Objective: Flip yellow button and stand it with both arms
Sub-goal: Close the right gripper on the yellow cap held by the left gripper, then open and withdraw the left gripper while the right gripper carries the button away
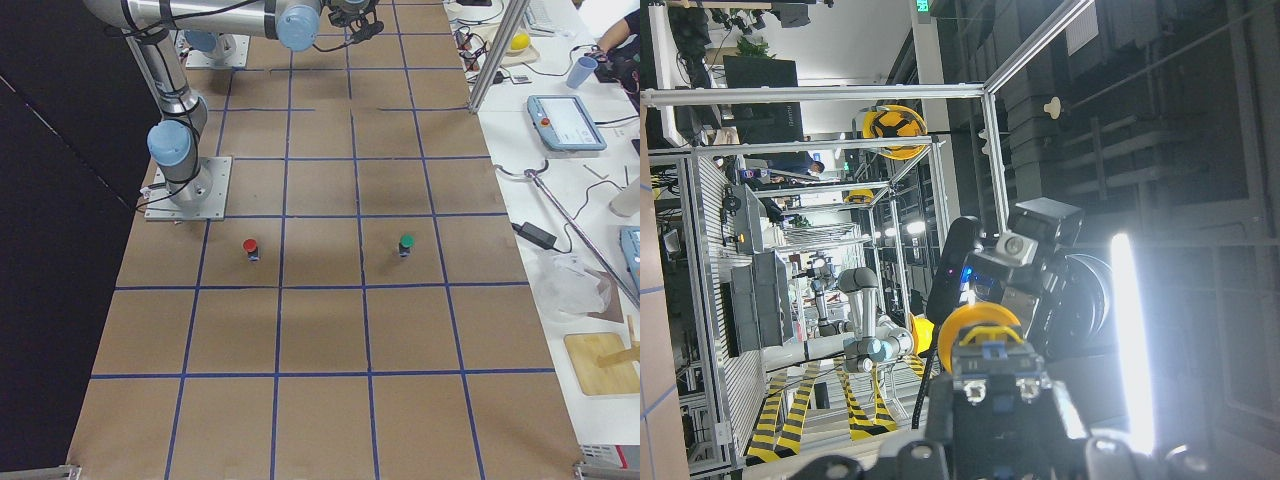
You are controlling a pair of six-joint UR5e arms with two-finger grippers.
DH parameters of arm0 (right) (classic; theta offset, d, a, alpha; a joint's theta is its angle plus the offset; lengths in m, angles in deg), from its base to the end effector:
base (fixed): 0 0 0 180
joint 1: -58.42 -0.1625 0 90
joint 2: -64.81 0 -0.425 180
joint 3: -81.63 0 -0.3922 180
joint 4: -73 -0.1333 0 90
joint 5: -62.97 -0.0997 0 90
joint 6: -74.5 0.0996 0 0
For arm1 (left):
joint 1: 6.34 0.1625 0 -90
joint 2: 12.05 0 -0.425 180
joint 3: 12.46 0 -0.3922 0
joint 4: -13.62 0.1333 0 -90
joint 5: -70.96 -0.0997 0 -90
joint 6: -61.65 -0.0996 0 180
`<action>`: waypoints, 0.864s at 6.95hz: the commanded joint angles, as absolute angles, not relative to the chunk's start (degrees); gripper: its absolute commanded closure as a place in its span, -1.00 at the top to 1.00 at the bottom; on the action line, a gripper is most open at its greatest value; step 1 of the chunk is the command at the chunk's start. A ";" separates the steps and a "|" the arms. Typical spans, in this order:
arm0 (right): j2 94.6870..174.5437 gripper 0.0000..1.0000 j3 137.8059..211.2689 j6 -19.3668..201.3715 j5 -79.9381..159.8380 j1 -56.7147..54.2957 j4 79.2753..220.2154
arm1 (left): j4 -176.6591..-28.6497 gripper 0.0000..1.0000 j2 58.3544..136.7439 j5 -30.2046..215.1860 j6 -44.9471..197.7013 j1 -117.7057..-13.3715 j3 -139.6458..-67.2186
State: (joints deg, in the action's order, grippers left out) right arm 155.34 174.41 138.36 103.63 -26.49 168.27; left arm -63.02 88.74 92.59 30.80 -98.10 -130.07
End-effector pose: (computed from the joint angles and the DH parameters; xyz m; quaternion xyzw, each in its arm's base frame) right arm 0.1645 -0.5075 0.5125 0.5051 0.7551 0.1839 0.3753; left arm -0.2409 -0.4856 0.3274 0.0181 -0.5768 0.0849 0.8123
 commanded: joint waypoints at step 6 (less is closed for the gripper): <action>155.25 -0.47 174.35 138.49 102.43 -25.96 167.04 | -63.10 0.99 88.59 92.23 32.90 -97.92 -128.84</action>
State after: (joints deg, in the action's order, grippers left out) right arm 155.31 174.36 138.45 102.43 -26.25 167.08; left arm -63.05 88.68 92.39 31.98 -97.96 -129.56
